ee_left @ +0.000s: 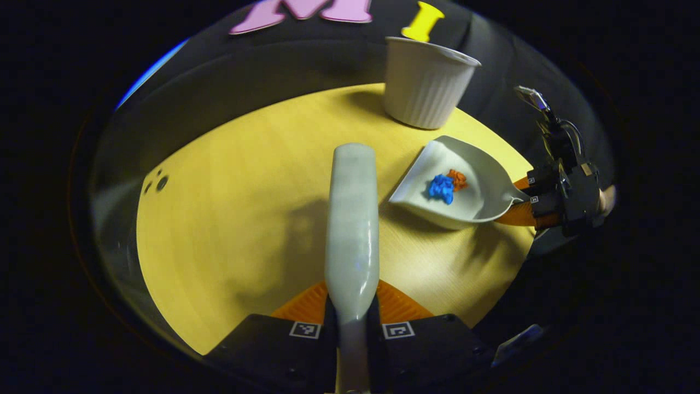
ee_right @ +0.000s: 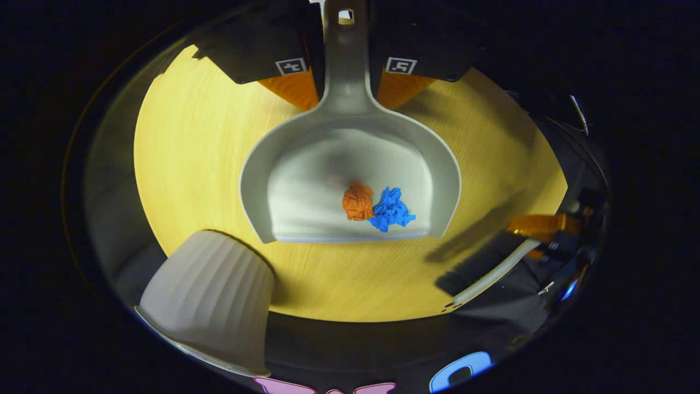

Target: Pick up the small broom and dustpan from the desktop, sweep the trash into the dustpan with the broom, and then empty the trash into the garbage bin.

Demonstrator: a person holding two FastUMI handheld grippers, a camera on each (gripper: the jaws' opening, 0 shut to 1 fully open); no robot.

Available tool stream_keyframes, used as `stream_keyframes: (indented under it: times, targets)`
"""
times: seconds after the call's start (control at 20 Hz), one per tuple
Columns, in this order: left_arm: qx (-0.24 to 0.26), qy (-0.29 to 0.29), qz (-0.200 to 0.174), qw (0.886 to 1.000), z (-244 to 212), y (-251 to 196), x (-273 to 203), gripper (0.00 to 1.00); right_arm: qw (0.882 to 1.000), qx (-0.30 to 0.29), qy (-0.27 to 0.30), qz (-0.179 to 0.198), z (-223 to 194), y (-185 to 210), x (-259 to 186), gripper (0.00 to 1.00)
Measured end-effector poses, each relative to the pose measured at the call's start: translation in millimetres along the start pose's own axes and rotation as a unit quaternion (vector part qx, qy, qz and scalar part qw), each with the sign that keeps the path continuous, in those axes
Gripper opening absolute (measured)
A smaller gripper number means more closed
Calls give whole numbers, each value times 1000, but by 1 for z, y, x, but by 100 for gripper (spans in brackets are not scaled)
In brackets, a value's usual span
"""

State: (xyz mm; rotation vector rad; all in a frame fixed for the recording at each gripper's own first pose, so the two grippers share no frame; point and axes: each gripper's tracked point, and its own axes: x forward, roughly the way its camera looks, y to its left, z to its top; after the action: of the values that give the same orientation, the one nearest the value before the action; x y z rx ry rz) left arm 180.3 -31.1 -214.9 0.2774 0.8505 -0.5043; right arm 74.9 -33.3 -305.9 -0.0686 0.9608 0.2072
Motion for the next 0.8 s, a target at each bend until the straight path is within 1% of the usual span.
stream_keyframes:
  times: [0.05,0.15,0.2,0.25,0.4,0.45,0.5,0.6,0.65,0.75,0.8]
  targets:
    - [-27,-4,3,1000,-17,3,-1,27,1000,-1,-5,-6,0,1,-3,42]
    - [-61,-11,8,998,-47,10,5,26,1000,0,-13,-16,1,3,-7,42]
    - [-70,-15,13,997,-57,18,11,27,1000,-1,-14,-21,0,3,-5,37]
    - [-76,-19,15,997,-64,24,18,27,1000,-5,-13,-26,0,3,-5,37]
    - [-81,-33,16,996,-75,46,39,27,999,-3,-18,-31,1,3,-3,37]
    - [-80,-36,16,996,-79,48,50,27,999,-2,-21,-32,2,3,-4,42]
    - [-79,-41,16,996,-81,54,56,27,999,-1,-27,-33,1,3,-3,37]
    - [-78,-47,15,996,-86,60,61,27,998,9,-39,-37,1,4,-1,37]
    - [-78,-48,15,996,-89,62,67,25,998,18,-44,-38,0,5,-1,37]
    - [-78,-49,15,996,-98,67,70,27,997,31,-55,-45,-2,8,2,37]
    - [-78,-49,14,996,-107,72,63,27,996,31,-62,-53,-3,9,2,37]
